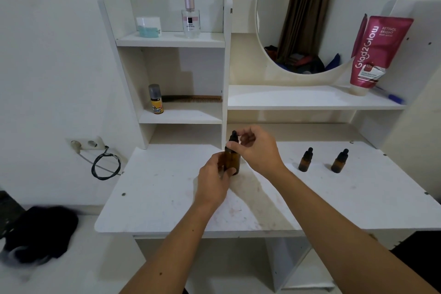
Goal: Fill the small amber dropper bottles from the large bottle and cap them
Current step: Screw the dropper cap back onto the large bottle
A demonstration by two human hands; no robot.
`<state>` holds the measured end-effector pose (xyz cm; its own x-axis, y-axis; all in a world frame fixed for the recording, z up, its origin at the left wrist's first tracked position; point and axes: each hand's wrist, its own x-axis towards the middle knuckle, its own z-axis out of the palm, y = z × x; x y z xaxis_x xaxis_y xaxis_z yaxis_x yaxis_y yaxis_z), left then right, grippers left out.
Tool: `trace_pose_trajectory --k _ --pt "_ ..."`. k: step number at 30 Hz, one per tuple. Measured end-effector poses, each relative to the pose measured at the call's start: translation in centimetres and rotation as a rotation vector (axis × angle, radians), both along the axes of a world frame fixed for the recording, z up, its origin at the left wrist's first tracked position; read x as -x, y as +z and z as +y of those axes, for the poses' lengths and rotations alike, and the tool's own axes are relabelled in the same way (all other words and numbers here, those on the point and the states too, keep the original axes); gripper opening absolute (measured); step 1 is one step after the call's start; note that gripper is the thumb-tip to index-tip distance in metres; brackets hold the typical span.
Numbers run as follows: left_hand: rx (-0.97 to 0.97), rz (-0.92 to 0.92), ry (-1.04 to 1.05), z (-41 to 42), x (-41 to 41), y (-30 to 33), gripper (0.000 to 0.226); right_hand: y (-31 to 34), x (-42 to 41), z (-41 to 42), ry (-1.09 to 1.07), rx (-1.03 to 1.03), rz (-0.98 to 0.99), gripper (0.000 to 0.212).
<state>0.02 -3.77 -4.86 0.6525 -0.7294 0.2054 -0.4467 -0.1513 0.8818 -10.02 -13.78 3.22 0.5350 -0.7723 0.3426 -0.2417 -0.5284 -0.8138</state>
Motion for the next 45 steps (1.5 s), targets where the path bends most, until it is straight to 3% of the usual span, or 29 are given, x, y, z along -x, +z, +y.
trace_pose_trajectory --k 23,35,41,45 --pt "-0.003 -0.01 0.007 0.0 0.0 -0.1 0.047 0.0 0.3 -0.4 0.063 0.033 0.099 0.026" --pt "-0.01 -0.001 0.004 -0.1 0.1 0.0 0.045 0.3 -0.2 -0.7 0.034 -0.055 0.024 0.026" --pt "0.022 0.007 -0.009 0.1 -0.1 -0.2 0.046 1.2 0.8 -1.2 0.215 -0.071 0.141 0.027" --pt "0.02 0.005 0.004 0.0 -0.2 -0.3 0.047 1.3 0.5 -1.7 0.188 -0.074 0.158 0.022"
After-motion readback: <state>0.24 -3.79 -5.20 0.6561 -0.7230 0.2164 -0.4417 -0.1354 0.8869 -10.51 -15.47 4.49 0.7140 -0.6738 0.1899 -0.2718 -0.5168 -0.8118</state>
